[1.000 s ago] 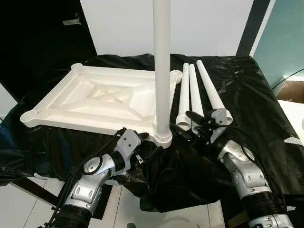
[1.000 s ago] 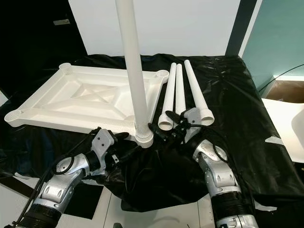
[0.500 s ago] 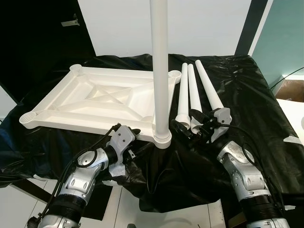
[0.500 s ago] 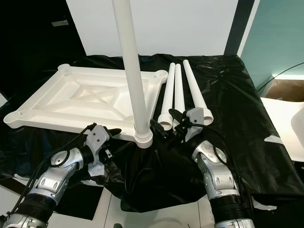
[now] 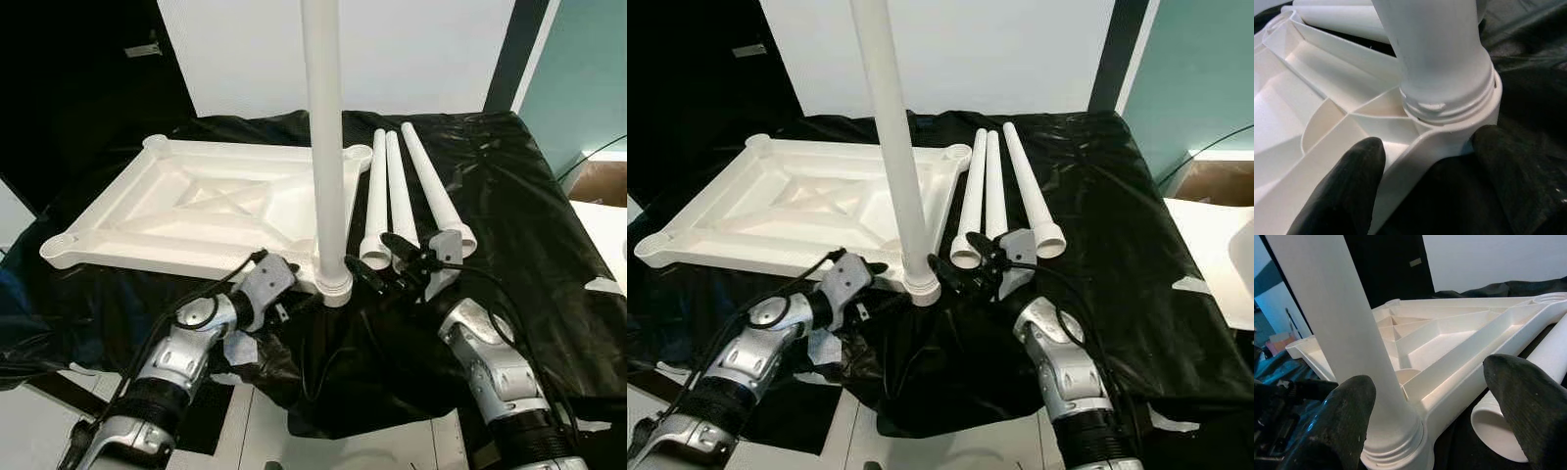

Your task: Building children table

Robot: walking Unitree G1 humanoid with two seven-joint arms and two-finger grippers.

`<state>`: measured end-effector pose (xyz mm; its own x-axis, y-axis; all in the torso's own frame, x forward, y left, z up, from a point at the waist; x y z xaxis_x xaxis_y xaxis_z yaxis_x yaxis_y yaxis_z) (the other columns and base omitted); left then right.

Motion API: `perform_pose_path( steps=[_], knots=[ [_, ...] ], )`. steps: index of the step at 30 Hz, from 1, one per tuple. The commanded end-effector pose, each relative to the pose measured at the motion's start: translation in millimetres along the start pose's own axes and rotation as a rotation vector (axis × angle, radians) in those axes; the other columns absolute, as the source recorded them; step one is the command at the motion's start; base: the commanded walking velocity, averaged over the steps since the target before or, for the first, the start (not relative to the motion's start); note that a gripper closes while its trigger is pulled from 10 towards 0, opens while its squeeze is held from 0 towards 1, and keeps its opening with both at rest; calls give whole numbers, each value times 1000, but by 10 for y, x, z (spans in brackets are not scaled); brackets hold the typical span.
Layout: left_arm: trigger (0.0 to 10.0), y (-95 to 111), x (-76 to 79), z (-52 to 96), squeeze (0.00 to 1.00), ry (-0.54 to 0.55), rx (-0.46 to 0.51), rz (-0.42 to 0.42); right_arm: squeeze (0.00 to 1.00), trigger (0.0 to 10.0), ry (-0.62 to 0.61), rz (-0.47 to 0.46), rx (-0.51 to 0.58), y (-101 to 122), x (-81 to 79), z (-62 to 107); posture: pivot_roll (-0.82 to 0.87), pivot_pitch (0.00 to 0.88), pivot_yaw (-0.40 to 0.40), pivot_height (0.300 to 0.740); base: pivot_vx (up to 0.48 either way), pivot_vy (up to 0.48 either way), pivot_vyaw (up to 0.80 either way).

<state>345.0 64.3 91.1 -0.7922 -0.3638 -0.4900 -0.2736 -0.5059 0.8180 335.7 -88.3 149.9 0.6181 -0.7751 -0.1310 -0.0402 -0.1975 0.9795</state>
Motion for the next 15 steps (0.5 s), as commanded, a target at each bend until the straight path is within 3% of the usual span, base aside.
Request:
perform_pose_path(
  steps=[1, 6, 11, 12, 13, 14, 15],
  knots=[
    [10000, -99, 104, -25, 0, -46, -43, -6, 0, 10000, 9, 1, 5, 22, -39, -22, 33, 0, 80, 740, 0, 0, 0],
    [10000, -119, 157, -89, 0, -76, -65, -25, 0, 10000, 8, 6, 7, 33, -41, -32, 32, 0, 79, 740, 0, 0, 0],
    [10000, -119, 249, -142, 0, -116, -65, 31, 0, 10000, 5, 13, 9, 45, -37, -44, 29, 0, 77, 740, 0, 0, 0],
    [2706, -108, 290, -151, 0, -132, -57, 61, 0, 10000, 4, 15, 10, 46, -40, -50, 29, 0, 77, 740, 0, 0, 0],
    [2706, -108, 290, -151, 0, -132, -57, 61, 0, 10000, 4, 15, 10, 46, -40, -50, 29, 0, 77, 740, 0, 0, 0],
    [0, -95, 318, -156, 0, -142, -48, 86, 0, 10000, 4, 17, 10, 46, -44, -54, 29, 0, 77, 740, 0, 0, 0],
    [0, -95, 318, -156, 0, -142, -48, 86, 0, 10000, 4, 17, 10, 46, -44, -54, 29, 0, 77, 740, 0, 0, 0]
  ],
)
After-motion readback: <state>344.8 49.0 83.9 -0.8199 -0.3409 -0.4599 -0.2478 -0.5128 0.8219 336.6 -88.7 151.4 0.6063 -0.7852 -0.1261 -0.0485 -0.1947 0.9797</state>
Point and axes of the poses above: a point about 5 cm out from each wrist's last joint towards the gripper, its own z axis pointing back from the gripper into the wrist, its own y axis along the axis of the wrist's last joint, x = y × z, the point moved 6 cm from there along -z, pointing out of the wrist towards the gripper, and after that the axes turned 9 degrees about -z, right-handed, at the moved point
